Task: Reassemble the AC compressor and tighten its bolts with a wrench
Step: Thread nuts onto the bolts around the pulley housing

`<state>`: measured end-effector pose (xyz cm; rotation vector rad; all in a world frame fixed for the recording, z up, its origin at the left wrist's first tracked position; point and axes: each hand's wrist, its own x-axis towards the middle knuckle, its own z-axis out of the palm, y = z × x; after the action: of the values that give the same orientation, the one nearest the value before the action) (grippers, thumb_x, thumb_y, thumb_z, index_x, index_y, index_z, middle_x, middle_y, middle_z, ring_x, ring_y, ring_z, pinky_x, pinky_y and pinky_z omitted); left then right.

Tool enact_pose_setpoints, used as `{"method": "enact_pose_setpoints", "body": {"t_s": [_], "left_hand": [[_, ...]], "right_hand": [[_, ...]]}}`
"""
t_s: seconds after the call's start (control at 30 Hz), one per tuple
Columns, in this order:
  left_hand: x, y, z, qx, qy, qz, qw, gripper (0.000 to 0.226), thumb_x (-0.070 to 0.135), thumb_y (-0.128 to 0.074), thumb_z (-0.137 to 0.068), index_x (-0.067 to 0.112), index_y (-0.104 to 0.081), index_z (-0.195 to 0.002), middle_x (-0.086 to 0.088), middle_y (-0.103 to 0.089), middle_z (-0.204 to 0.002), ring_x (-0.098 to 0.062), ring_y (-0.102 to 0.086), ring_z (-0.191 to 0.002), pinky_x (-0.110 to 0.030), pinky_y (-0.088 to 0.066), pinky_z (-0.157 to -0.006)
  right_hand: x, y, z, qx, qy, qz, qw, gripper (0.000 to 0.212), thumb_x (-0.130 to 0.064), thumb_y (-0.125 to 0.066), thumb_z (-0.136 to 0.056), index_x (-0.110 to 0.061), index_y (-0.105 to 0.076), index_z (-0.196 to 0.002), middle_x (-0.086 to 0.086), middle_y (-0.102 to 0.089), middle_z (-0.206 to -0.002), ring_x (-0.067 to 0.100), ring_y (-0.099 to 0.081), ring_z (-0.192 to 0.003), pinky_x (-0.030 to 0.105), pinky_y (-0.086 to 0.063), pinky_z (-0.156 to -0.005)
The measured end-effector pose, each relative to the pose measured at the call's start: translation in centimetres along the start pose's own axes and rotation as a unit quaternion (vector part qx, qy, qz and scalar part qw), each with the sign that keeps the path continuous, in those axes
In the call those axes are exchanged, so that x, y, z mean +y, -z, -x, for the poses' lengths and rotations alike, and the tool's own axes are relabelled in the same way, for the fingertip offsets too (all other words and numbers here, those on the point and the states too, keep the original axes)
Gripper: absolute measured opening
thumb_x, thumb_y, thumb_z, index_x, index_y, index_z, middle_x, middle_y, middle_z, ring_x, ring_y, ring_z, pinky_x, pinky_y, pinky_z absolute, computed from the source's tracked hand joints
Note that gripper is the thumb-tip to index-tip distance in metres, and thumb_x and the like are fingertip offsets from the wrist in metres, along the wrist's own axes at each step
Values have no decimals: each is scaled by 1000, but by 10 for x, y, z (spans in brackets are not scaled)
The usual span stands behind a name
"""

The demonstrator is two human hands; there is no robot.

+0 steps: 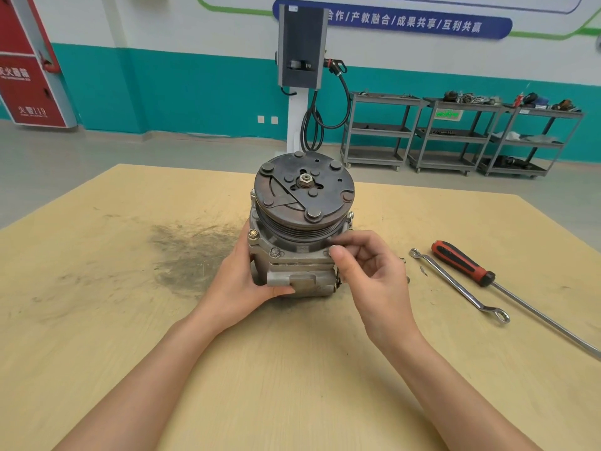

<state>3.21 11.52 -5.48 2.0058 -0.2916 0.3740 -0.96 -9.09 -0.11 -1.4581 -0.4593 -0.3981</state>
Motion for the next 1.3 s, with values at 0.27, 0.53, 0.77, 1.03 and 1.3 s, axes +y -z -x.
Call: {"method": "enact_pose_setpoints", "body": {"t_s": [0.27,0.53,0.77,1.03,1.3], "left_hand": [[3,0,1,-1,2,8,1000,106,60,-83,-49,19,-41,-137,46,-55,-111,22,-52,-107,3,-39,-78],[5,0,1,-4,3,18,1000,108,60,-86,-48,20,-40,-137,46,-55,-112,21,-52,-107,3,-39,-78],[5,-1,1,1,2,10,1000,105,62,-83,-47,23,-41,-136,46,-55,-113,21,-52,-108,3,-39,-79],[6,-1,0,0,4,13,1000,109,71,-82,-46,28,-39,-137,45,-53,-117,20,-50,-111,3,-38,-81],[7,0,1,-2,-2,19,1000,114,74,-81,-46,24,-39,-139,47,-53,-116,23,-49,-110,4,-37,-81]], "right_hand": [[-2,-2,-2,18,-21,-21,999,14,-16,-75,-77,-17,-61,-79,-8,-61,-67,3,-54,-65,15,-46,-63],[0,3,-2,-34,-35,-24,999,6,-21,-70,-83,-25,-70,-88,-3,-55,-66,8,-51,-66,20,-45,-64],[-1,-4,-3,7,-57,-50,997,24,-27,-74,-71,-15,-57,-84,4,-55,-60,8,-51,-55,18,-45,-55],[-2,-1,0,-34,-32,-41,998,10,-2,-57,-92,-9,-56,-86,-7,-52,-49,4,-45,-45,14,-39,-50],[-2,3,0,-59,-11,-50,997,6,-13,-59,-92,-9,-61,-96,-2,-53,-53,6,-48,-49,14,-40,-54]]}}
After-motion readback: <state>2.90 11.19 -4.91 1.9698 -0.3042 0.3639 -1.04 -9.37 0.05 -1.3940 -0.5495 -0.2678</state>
